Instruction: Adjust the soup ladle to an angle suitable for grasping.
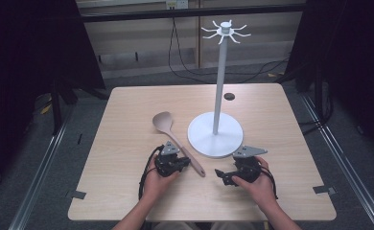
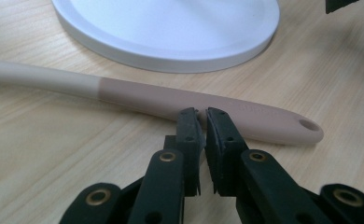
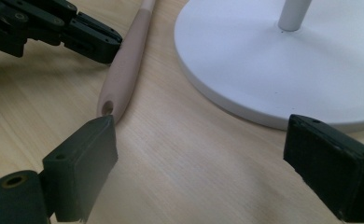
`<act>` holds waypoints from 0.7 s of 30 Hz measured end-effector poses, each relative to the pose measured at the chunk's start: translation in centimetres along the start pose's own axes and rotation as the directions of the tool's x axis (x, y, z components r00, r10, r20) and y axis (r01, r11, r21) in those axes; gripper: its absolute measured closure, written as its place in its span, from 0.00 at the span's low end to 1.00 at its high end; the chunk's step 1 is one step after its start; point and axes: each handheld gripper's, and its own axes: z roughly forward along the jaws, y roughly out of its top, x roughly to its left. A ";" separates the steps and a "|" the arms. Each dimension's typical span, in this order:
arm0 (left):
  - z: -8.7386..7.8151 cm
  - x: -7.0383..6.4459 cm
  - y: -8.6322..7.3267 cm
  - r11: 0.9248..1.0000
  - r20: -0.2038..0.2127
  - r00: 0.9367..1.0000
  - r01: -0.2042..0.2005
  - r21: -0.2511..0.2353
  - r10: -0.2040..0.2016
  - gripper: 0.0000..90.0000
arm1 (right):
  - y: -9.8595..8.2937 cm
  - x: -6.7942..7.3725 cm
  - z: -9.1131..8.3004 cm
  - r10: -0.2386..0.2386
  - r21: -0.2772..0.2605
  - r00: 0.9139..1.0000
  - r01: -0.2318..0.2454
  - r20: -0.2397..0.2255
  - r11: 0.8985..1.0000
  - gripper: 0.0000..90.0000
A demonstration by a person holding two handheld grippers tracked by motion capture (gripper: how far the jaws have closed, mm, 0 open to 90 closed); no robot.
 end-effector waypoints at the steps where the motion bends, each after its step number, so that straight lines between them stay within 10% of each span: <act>1: 0.1 -0.1 0.1 1.000 -0.002 1.000 -0.003 0.003 0.003 0.93 | -0.1 -0.2 -0.1 0.001 -0.004 1.000 -0.001 0.001 1.000 0.11; 21: 0.4 0.2 0.8 1.000 -0.008 1.000 -0.006 0.028 0.007 0.89 | -0.1 -1.2 -0.9 0.044 -0.038 0.999 -0.044 -0.003 0.998 0.10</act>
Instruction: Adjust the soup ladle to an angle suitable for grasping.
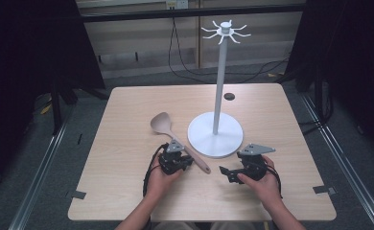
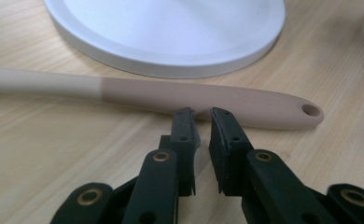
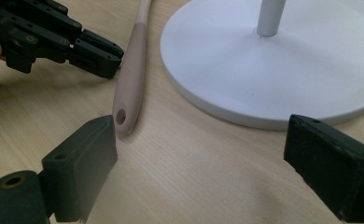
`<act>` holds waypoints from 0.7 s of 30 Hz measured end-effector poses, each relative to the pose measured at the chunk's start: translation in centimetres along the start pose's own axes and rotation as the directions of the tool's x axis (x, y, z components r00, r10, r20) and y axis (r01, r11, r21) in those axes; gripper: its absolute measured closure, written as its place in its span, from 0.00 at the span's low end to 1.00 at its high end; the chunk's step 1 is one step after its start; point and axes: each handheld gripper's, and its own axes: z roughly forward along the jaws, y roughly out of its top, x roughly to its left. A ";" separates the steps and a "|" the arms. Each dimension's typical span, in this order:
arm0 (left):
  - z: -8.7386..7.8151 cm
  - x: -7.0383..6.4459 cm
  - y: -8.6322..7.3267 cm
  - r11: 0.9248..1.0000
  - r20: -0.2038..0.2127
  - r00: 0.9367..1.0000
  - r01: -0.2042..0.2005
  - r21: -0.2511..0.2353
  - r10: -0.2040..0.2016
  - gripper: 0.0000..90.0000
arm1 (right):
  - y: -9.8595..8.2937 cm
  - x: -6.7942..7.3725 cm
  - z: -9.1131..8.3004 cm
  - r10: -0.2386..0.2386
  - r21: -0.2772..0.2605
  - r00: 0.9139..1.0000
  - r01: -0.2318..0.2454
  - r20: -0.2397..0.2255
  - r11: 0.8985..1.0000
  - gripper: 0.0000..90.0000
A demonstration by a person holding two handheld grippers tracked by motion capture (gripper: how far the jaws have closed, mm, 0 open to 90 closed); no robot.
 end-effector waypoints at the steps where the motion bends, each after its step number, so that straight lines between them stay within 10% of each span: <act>1: -0.3 0.3 0.1 1.000 -0.007 1.000 0.010 -0.007 -0.010 0.89 | 0.0 -0.1 -0.1 0.002 -0.001 1.000 -0.002 0.001 1.000 0.10; 10: -1.8 4.0 2.6 0.999 -0.104 0.994 0.016 -0.037 -0.020 0.82 | -0.1 -0.6 -0.5 0.009 -0.010 1.000 -0.009 0.008 1.000 0.10; 21: 1.1 6.7 5.4 1.000 -0.188 0.982 0.017 -0.011 -0.019 0.85 | -0.2 -0.7 -0.6 0.010 -0.010 1.000 -0.010 0.003 1.000 0.10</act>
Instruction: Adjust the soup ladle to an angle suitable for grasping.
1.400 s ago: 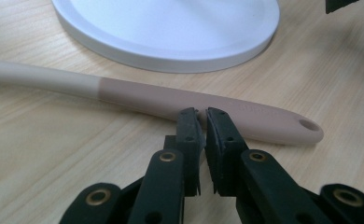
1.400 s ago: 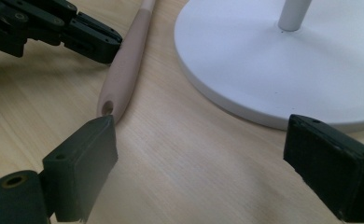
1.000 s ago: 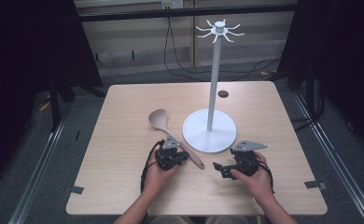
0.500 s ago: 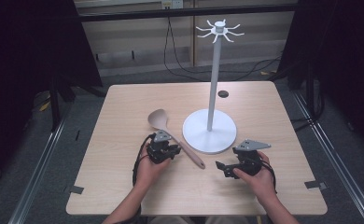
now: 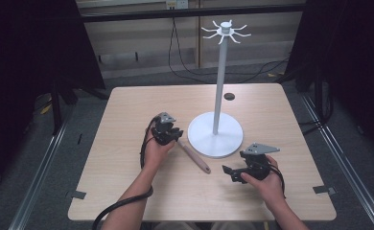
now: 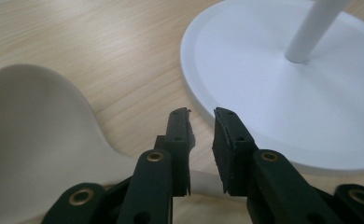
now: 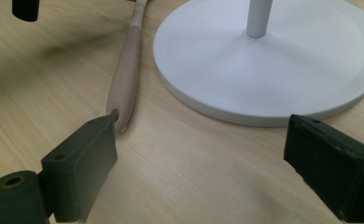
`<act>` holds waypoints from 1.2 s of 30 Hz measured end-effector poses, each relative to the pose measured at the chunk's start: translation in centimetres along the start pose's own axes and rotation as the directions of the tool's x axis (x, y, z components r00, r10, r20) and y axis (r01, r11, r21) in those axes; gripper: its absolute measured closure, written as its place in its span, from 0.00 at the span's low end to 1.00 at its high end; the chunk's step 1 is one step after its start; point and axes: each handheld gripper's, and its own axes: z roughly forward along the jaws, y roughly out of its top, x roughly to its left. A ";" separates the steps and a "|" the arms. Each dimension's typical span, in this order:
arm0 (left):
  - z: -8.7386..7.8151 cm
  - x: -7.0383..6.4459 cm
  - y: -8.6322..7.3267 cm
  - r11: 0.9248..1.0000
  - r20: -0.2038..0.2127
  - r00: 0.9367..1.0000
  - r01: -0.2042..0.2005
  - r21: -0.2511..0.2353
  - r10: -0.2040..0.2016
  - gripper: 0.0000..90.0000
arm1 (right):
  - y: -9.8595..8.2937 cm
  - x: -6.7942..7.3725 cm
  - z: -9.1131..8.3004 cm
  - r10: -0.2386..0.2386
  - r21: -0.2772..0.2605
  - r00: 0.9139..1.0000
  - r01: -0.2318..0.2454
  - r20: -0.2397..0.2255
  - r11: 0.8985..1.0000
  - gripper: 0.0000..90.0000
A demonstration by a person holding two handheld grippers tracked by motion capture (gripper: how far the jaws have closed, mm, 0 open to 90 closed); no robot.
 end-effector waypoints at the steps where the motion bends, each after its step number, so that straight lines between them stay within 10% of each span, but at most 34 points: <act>1: 0.3 0.1 0.0 1.000 -0.012 1.000 0.000 0.000 0.000 0.86 | 0.0 -0.1 0.0 0.001 0.000 1.000 -0.001 0.001 1.000 0.10; 7: 1.6 0.6 -1.0 1.000 -0.006 1.000 0.017 0.022 -0.017 0.88 | -0.3 -0.1 -0.1 -0.001 0.004 1.000 0.001 -0.005 1.000 0.10; 19: -1.1 -0.4 -3.2 0.994 0.022 0.994 0.103 -0.022 -0.103 1.00 | -0.3 0.2 -0.1 -0.014 0.009 1.000 0.014 -0.008 1.000 0.10; 36: -4.2 -2.9 -5.6 0.997 0.071 0.995 0.077 -0.013 -0.076 1.00 | -0.2 0.5 -0.3 -0.008 0.004 1.000 0.008 -0.006 1.000 0.10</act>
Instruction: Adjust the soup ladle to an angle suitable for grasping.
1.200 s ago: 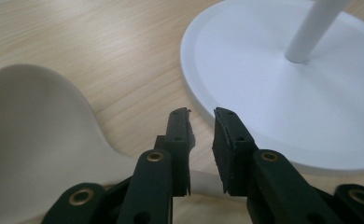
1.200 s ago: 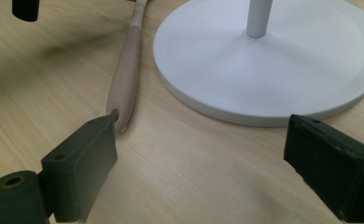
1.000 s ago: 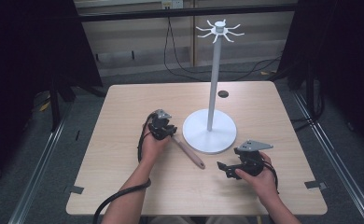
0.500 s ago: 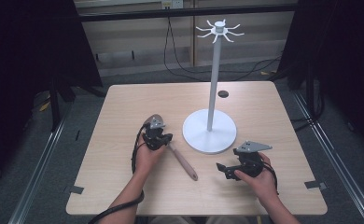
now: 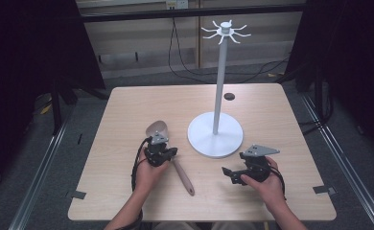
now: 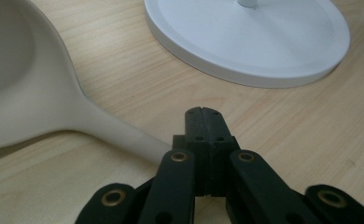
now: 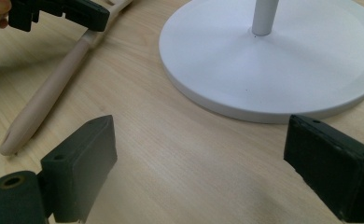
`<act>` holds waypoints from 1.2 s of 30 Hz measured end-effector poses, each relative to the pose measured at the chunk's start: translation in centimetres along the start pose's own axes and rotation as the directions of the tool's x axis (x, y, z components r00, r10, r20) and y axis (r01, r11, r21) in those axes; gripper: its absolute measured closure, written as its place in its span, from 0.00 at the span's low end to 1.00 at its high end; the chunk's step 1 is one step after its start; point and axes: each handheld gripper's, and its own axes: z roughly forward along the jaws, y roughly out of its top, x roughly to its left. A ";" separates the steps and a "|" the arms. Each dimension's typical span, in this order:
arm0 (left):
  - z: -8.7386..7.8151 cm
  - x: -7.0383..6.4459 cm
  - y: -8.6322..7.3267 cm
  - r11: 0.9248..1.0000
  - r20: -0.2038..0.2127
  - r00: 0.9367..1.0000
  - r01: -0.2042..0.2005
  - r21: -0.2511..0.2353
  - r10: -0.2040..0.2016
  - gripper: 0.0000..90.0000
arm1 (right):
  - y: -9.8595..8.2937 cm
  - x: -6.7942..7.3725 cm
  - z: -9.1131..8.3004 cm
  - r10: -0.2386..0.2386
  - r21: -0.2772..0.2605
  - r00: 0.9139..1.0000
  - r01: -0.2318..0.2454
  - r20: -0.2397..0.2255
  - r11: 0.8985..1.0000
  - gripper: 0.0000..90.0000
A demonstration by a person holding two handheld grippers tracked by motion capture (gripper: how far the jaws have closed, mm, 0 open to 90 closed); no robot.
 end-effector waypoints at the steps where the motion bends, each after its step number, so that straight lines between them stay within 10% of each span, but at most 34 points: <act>1: -0.1 -0.1 -0.1 1.000 0.004 1.000 0.002 -0.001 -0.002 1.00 | 0.0 0.0 0.0 0.001 -0.001 1.000 -0.001 0.000 1.000 0.10; 14: -0.7 0.0 -0.7 1.000 0.049 0.999 0.016 0.002 -0.016 1.00 | 0.1 0.1 0.0 -0.006 -0.005 1.000 0.006 0.002 1.000 0.10; 30: -1.8 1.2 0.7 0.995 0.108 0.991 -0.091 0.047 0.085 0.86 | 0.1 -0.1 0.1 -0.003 -0.002 1.000 0.003 -0.002 1.000 0.10; 33: -2.3 1.8 0.6 0.987 0.115 0.984 -0.145 0.067 0.136 0.74 | 0.1 -0.1 0.1 0.000 -0.001 1.000 0.000 -0.002 1.000 0.10; 36: -2.8 1.6 0.7 0.953 0.114 0.955 -0.285 0.101 0.273 0.63 | 0.1 0.0 0.1 -0.002 -0.003 1.000 0.002 -0.005 1.000 0.10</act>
